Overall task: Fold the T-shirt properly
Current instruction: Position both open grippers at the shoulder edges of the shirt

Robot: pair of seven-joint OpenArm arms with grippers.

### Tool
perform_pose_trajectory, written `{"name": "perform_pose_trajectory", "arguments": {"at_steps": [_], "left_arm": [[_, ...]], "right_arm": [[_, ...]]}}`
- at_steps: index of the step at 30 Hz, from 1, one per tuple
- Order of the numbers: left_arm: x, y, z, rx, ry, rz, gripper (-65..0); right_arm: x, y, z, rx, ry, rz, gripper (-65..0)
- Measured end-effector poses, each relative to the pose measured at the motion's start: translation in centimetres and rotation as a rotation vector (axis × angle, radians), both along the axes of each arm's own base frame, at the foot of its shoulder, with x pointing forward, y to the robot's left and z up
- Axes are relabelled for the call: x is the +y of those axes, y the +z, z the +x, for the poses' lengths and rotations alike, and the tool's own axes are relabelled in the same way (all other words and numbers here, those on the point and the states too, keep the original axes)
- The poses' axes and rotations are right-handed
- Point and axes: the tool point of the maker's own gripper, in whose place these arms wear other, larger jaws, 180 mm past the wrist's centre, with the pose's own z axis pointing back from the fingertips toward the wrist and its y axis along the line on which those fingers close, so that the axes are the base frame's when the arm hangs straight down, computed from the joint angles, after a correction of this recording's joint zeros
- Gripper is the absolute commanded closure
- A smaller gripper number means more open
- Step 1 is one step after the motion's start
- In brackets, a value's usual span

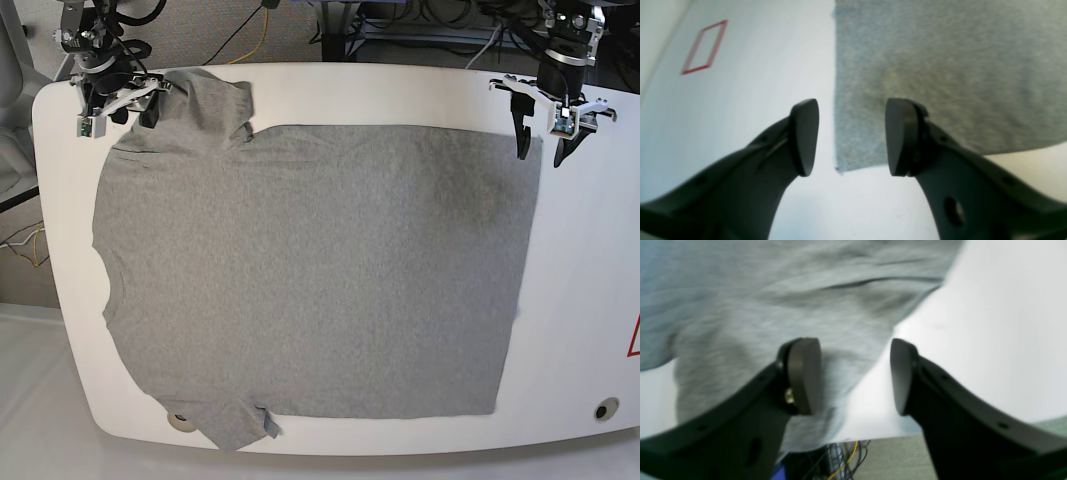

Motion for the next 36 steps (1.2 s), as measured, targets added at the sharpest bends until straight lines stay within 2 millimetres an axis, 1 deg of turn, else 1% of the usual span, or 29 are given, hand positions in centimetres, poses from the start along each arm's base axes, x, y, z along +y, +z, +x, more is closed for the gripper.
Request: {"name": "perform_pose_trajectory", "arguments": {"at_steps": [2,5,6,8,10,11,12,13,15,17,20,21,23,25,26,30,36], "left_arm": [[0.3,0.3,0.3,-0.006,0.001,0.004,-30.5],[0.5,0.4,0.4,-0.009,0.004,-0.002,-30.6],[0.5,0.2,0.2,-0.002,0.014,-0.018,-30.6],[0.3,-0.2,0.0,0.008,0.037,-0.055,-30.7],[0.1,-1.0,-0.5,0.04,0.05,-0.071,-30.7],[0.0,-1.4,-0.7,0.057,0.054,-0.076,-30.7],[0.0,-1.5,-0.8,0.061,0.058,-0.078,-30.6],[0.1,-1.6,-0.9,0.064,0.066,-0.078,-30.6],[0.4,-1.5,-0.8,0.061,0.073,-0.075,-30.2],[0.5,-1.3,-0.6,0.051,0.078,-0.07,-30.0],[0.3,-1.4,-0.6,0.053,0.061,-0.062,-29.8],[0.2,-1.5,-0.6,0.056,0.059,-0.063,-29.8],[0.2,-1.7,-0.7,0.061,0.058,-0.059,-29.8],[0.1,-1.7,-0.8,0.063,0.058,-0.062,-29.7],[-0.1,-1.6,-0.8,0.057,0.053,-0.063,-29.6],[0.0,-1.6,-0.9,0.052,0.053,-0.052,-29.5],[-0.1,-1.7,-1.1,0.056,0.059,-0.051,-30.2]], "right_arm": [[-0.3,0.3,0.0,-0.011,0.006,-0.007,-26.4],[1.1,0.9,0.6,-0.05,0.066,0.034,-28.1],[1.9,1.5,0.8,-0.072,0.091,0.082,-28.6],[2.8,2.6,1.2,-0.111,0.111,0.174,-29.5],[2.1,4.0,1.8,-0.159,0.099,0.184,-30.1],[1.2,4.7,2.1,-0.178,0.07,0.185,-30.3],[0.8,5.0,2.3,-0.185,0.056,0.187,-30.4],[-0.3,5.3,2.3,-0.189,0.025,0.178,-30.4],[-1.3,5.3,2.3,-0.176,-0.004,0.164,-29.7],[-2.0,4.2,1.8,-0.135,-0.026,0.175,-29.6],[-3.1,1.4,1.0,-0.056,-0.109,0.186,-29.6],[-3.2,-0.1,0.4,-0.012,-0.128,0.188,-29.6],[-2.8,-1.7,-0.5,0.039,-0.135,0.212,-29.9],[-2.6,-2.6,-1.0,0.063,-0.14,0.216,-30.3],[-3.0,-3.2,-1.3,0.078,-0.145,0.195,-30.5],[-4.1,-3.9,-1.3,0.059,-0.167,0.158,-31.0],[-4.3,-3.8,-1.3,0.038,-0.17,0.196,-30.2]]}}
